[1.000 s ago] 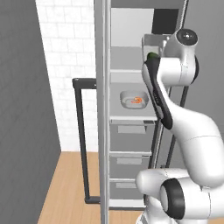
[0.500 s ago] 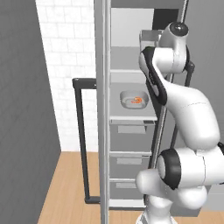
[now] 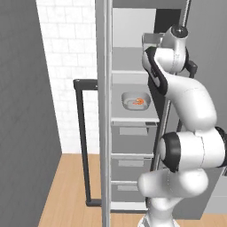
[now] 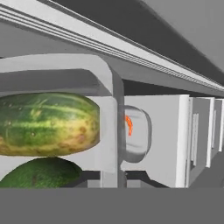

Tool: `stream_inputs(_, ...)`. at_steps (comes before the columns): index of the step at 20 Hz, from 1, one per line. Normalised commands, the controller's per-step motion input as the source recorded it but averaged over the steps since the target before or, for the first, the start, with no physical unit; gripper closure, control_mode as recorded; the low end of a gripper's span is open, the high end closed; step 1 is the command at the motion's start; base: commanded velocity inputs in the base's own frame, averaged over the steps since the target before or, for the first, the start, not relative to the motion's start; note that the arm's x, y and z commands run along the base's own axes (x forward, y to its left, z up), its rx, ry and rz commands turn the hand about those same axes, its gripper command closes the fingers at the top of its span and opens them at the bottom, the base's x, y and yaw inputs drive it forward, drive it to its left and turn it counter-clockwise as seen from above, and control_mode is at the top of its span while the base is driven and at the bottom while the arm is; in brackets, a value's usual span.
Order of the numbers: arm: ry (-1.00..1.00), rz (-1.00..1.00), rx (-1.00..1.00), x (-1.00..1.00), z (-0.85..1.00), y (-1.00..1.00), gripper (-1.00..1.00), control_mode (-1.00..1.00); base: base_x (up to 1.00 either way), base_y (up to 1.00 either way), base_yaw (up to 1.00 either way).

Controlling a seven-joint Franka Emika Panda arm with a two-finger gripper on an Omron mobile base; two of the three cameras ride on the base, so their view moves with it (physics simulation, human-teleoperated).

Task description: Take the meat container that has the shrimp and place it on the second highest rack of the freezer. Then take the vegetable container that has the cucumber and avocado and place it on the highest rack of the freezer.

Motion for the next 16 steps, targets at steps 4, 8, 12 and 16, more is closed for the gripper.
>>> stream_inputs(4,0.0,0.0,-0.05,0.4,-0.43,-0.02,1.0,-1.0,0.0,0.0,0.0)
stream_inputs(8,0.0,0.0,-0.06,0.38,-0.16,0.0,1.0,-1.0,0.0,0.0,0.0)
stream_inputs(12,0.0,0.0,-0.02,0.5,0.0,0.09,1.0,-1.0,0.0,0.0,0.0)
stream_inputs(16,0.0,0.0,0.0,0.71,0.0,0.18,1.0,-1.0,0.0,0.0,0.0)
